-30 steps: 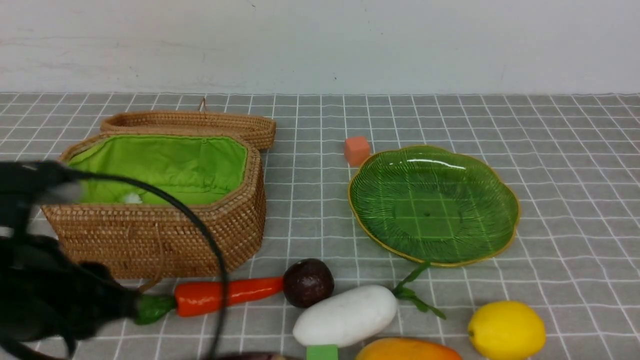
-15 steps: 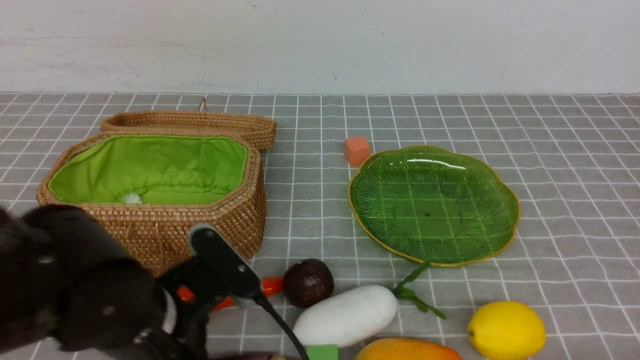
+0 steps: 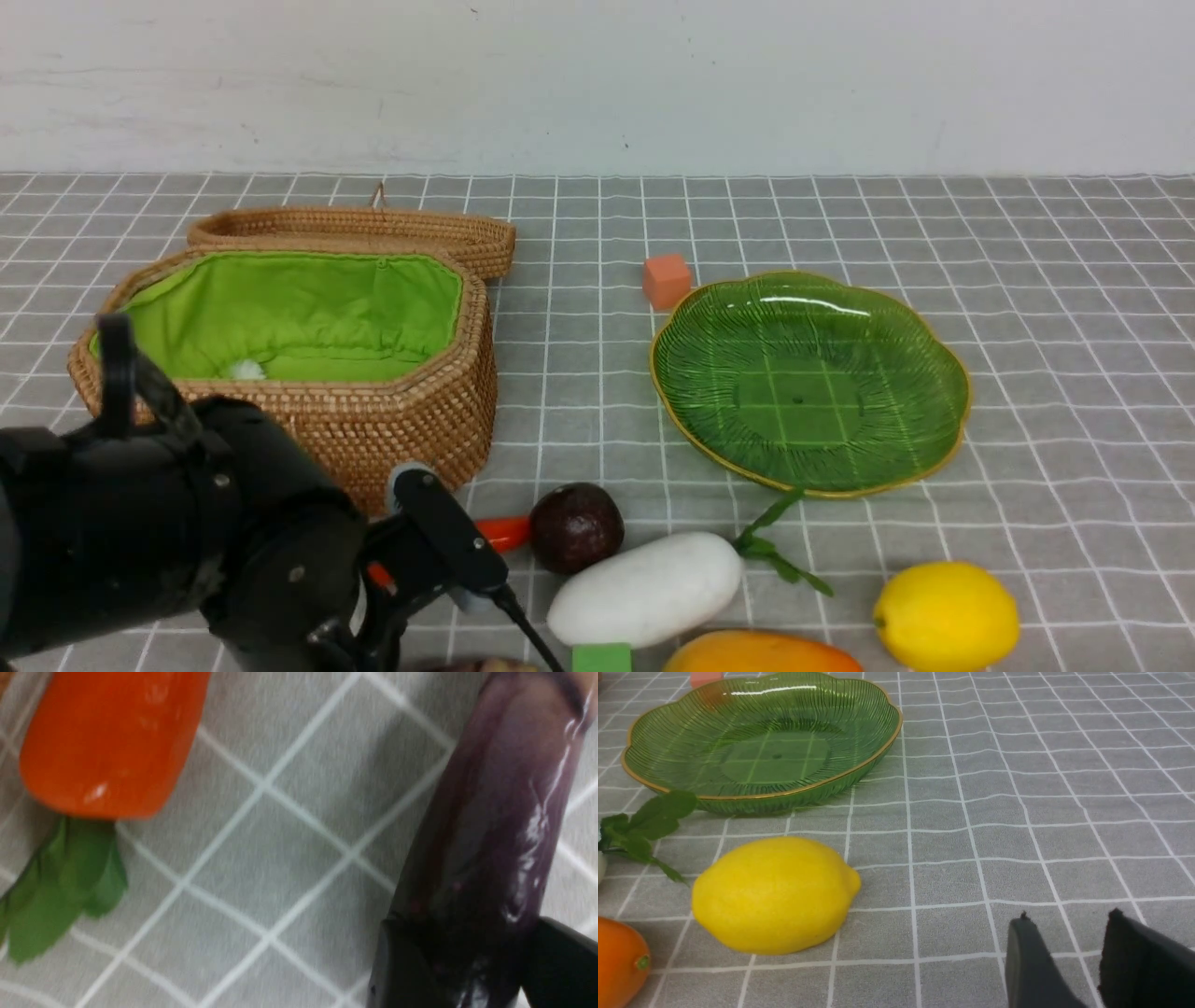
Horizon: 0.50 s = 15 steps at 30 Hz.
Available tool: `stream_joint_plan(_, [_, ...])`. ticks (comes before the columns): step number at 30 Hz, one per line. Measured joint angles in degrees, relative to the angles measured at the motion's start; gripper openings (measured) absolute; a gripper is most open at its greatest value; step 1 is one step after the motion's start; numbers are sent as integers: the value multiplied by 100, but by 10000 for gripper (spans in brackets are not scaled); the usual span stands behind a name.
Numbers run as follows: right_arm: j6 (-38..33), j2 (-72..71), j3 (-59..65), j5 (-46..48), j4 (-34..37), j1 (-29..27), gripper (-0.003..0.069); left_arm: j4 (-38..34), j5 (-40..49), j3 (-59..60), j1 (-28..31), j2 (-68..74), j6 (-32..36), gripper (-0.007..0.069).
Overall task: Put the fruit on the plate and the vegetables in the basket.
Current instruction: Use the left arm to grab an eggplant and put it into the left basket
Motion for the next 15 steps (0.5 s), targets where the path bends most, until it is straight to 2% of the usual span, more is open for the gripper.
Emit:
stream_joint_plan(5, [0,0,0,0,0,0,241,-117,1003,-478,45,-615,505,317])
stream_joint_plan(9, [0,0,0,0,0,0,241,-190,1258,-1067,507,-1116,849,317])
stream_joint_plan(12, [0,0,0,0,0,0,241,-200,1215,-1931,1374,-1278,1227,317])
stream_joint_plan(15, [0,0,0,0,0,0,241,-171,595,-2346,2074,-1193,1317,317])
